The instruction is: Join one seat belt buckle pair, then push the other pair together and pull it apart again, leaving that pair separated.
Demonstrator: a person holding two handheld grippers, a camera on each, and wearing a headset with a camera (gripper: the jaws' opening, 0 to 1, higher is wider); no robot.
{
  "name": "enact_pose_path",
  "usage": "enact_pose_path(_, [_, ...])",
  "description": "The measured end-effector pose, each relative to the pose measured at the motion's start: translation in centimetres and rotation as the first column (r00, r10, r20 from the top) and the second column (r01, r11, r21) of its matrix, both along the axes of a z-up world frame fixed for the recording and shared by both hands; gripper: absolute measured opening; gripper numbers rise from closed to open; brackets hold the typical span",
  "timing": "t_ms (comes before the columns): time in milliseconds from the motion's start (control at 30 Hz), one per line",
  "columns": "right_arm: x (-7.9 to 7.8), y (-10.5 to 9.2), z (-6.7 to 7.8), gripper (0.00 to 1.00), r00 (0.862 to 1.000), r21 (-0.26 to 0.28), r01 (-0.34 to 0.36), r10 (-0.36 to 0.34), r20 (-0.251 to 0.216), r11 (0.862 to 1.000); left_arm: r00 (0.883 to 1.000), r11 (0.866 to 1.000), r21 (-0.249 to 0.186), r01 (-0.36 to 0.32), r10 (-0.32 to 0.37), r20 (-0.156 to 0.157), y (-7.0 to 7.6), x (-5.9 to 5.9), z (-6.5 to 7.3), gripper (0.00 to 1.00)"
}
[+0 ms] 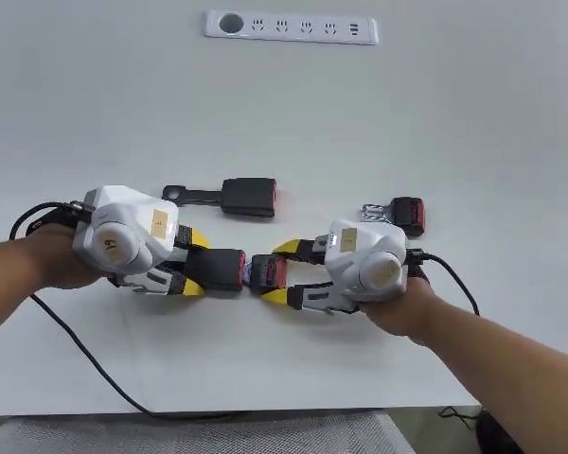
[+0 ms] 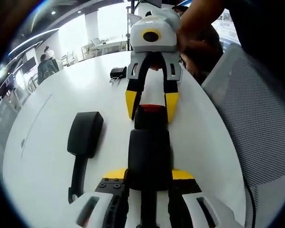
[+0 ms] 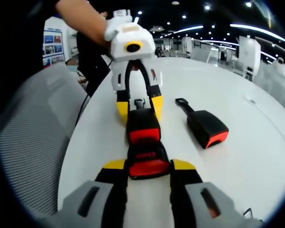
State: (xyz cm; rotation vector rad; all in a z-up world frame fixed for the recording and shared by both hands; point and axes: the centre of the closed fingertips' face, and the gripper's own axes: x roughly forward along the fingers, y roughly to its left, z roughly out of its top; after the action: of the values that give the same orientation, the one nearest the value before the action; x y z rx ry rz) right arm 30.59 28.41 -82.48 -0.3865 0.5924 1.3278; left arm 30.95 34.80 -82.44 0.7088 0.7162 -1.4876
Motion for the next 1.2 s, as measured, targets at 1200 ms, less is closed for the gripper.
enact_pose_path(1200, [0.03,-0.12,-0.02,0.33,0.999,-0.001,-0.012,0.012,0.033,1.000,0.999,0.998,-0.047,-0.033,0.032,-0.031,-0.10,-0.12,0.29,0.32])
